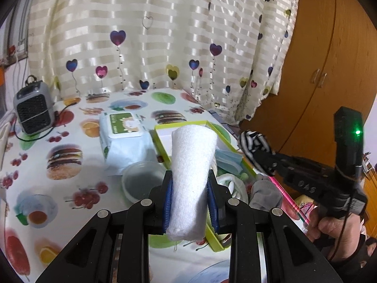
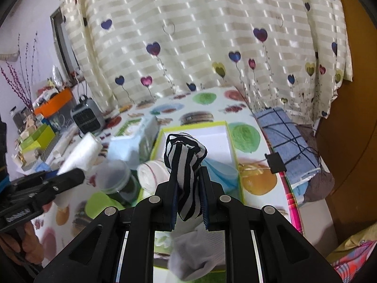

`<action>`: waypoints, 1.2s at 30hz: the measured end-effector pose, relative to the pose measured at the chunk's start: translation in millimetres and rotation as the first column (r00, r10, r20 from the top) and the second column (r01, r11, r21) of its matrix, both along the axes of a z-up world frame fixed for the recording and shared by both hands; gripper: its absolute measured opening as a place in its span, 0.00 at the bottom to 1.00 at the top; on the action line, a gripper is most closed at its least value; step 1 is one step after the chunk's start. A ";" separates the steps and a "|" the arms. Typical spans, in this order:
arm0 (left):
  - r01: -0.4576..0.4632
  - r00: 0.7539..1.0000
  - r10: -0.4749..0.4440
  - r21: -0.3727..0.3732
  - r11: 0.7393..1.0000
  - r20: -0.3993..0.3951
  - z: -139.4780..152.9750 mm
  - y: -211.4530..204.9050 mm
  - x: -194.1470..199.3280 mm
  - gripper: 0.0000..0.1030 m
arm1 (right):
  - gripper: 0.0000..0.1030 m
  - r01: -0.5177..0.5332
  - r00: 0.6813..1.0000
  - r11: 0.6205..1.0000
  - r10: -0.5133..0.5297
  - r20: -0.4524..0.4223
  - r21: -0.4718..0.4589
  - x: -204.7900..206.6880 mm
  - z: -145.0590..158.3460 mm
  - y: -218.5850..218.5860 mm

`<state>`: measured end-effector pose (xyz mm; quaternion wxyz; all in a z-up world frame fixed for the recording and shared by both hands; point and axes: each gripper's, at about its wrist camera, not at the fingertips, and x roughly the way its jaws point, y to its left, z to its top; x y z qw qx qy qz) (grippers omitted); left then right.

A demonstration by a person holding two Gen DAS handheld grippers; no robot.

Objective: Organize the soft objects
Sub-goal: 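Lift the white cloth and striped sock and carry both over the box, then lower the white cloth and striped sock into the box and open both grippers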

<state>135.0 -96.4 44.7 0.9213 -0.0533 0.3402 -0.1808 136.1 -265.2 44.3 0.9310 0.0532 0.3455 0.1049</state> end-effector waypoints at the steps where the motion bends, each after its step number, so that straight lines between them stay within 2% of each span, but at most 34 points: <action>1: 0.002 1.000 -0.002 0.001 1.000 -0.002 -0.5 -2.2 2.1 0.24 | 0.16 -0.003 1.000 1.000 0.002 -0.012 -0.008 4.5 -4.5 -0.6; 9: 0.015 1.000 -0.015 0.007 1.000 -0.015 -3.9 -14.5 13.0 0.24 | 0.18 -0.043 0.991 0.997 0.034 -0.127 -0.070 30.1 -33.7 4.7; 11: 0.021 1.000 -0.021 0.008 1.000 -0.017 -4.7 -16.8 14.4 0.24 | 0.22 -0.050 0.991 0.995 0.039 -0.129 -0.085 29.4 -36.8 7.0; 13: 0.025 1.000 -0.024 0.010 1.000 -0.019 -5.1 -19.8 15.4 0.24 | 0.35 -0.056 0.993 0.996 0.048 -0.112 -0.071 25.3 -35.2 5.7; 15: 0.028 0.999 -0.028 0.011 1.000 -0.021 -5.4 -22.3 16.3 0.24 | 0.42 -0.048 0.994 0.997 0.041 -0.099 -0.060 22.3 -32.1 3.2; 25: 0.077 0.997 -0.077 0.015 0.997 -0.020 -3.2 -47.7 20.9 0.24 | 0.42 0.034 0.999 0.999 -0.034 -0.001 -0.003 -1.0 -2.6 -22.0; 36: 0.160 0.984 -0.156 0.039 0.986 -0.091 -33.6 -91.6 49.7 0.26 | 0.42 0.092 0.996 0.996 -0.092 -0.005 0.017 -7.1 -6.7 -46.9</action>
